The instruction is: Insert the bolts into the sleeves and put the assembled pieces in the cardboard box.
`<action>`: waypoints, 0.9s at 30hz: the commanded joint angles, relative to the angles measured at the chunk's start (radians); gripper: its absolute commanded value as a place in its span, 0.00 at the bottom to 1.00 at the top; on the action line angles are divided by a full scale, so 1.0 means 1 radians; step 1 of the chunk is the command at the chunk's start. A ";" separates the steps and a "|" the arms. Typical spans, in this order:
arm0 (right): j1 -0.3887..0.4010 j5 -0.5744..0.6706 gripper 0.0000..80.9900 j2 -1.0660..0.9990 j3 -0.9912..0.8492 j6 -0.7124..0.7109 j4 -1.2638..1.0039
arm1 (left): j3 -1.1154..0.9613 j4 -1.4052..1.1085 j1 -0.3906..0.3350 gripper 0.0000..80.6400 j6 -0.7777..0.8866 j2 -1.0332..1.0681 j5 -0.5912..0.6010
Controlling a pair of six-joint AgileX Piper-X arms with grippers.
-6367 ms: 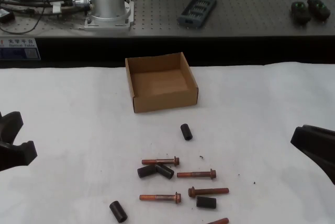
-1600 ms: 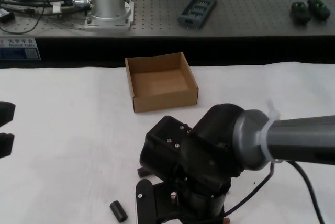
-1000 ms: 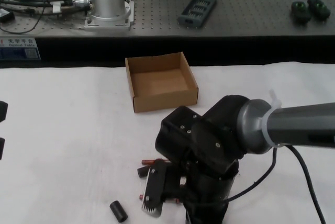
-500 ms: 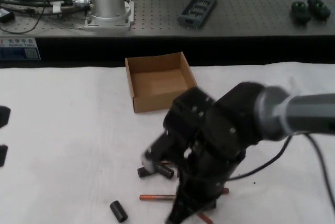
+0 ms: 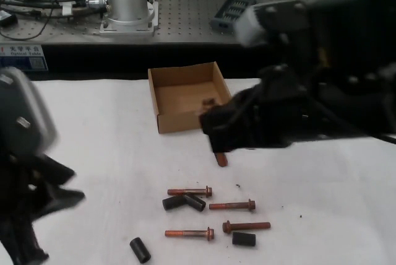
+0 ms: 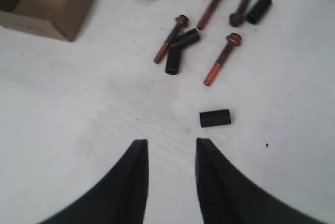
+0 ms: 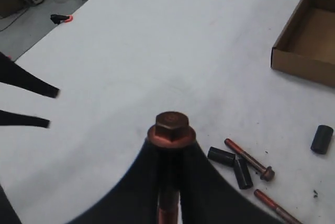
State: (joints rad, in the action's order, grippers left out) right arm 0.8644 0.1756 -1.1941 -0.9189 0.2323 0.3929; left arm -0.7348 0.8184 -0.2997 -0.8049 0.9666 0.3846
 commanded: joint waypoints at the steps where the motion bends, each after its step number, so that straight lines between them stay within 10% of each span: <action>1: -0.005 0.017 0.01 0.087 0.052 0.020 -0.011 | -0.004 -0.011 -0.048 0.29 -0.145 0.068 0.003; 21: -0.005 0.158 0.01 0.436 0.273 0.088 -0.025 | -0.011 -0.134 -0.231 0.29 -0.423 0.455 -0.209; 27: -0.005 0.176 0.01 0.436 0.273 0.088 -0.042 | -0.012 -0.269 -0.231 0.46 -0.455 0.512 -0.209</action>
State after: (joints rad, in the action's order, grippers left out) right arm 0.8640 0.3334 -0.7691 -0.6417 0.3203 0.3701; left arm -0.7348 0.6025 -0.5260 -1.2339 1.4639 0.1822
